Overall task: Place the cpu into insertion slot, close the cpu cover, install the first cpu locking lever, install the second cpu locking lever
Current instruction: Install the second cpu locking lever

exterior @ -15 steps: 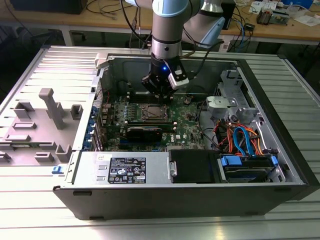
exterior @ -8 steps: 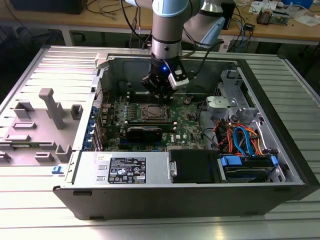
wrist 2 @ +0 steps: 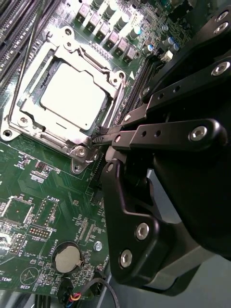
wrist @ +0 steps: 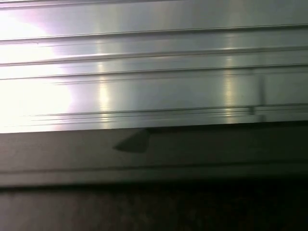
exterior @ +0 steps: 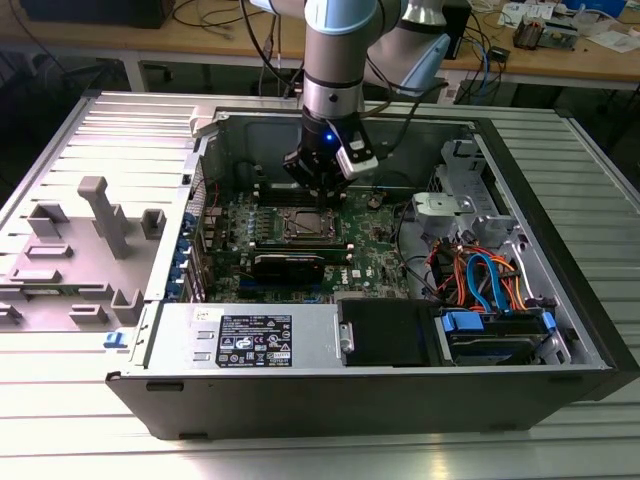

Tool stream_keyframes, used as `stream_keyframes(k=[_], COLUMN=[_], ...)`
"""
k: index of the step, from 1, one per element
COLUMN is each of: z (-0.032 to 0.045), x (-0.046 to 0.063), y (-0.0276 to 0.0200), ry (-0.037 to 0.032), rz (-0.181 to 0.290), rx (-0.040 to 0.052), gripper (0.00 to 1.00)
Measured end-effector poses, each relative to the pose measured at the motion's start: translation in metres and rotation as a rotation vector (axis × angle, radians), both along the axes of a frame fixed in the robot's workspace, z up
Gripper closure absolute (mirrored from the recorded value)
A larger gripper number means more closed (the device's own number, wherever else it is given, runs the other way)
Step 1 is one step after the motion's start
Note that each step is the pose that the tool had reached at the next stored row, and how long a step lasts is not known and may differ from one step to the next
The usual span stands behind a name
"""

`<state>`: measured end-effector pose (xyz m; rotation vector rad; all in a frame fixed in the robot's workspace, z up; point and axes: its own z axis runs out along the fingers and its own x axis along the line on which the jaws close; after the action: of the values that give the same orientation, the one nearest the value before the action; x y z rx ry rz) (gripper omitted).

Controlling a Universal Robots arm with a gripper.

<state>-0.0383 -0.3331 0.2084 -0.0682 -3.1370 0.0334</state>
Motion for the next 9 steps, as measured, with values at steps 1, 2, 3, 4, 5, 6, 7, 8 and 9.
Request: stream_keyframes(k=[1, 2, 3, 4, 5, 6, 7, 8, 9], z=[0.0, 0.0, 0.0, 0.0, 0.0, 0.0, 0.0, 0.0, 0.0], x=[0.0, 0.0, 0.0, 0.0, 0.0, 0.0, 0.0, 0.0, 0.0], y=[-0.0013, -0.0029, -0.0049, -0.0064, -0.0094, -0.0127, -0.0145, -0.0158, -0.0169], ry=[0.0, 0.0, 0.0, 0.0, -0.0001, 0.0, -0.0001, 0.0, 0.0], rz=[0.0, 0.0, 0.0, 0.0, 0.0, 0.0, 0.0, 0.0, 0.0], rx=[0.0001, 0.0, 0.0, 0.0, 0.0001, 0.0001, 0.0001, 0.0001, 0.0], gripper=[0.89, 0.89, 0.89, 0.89, 0.89, 0.89, 0.89, 0.89, 0.89])
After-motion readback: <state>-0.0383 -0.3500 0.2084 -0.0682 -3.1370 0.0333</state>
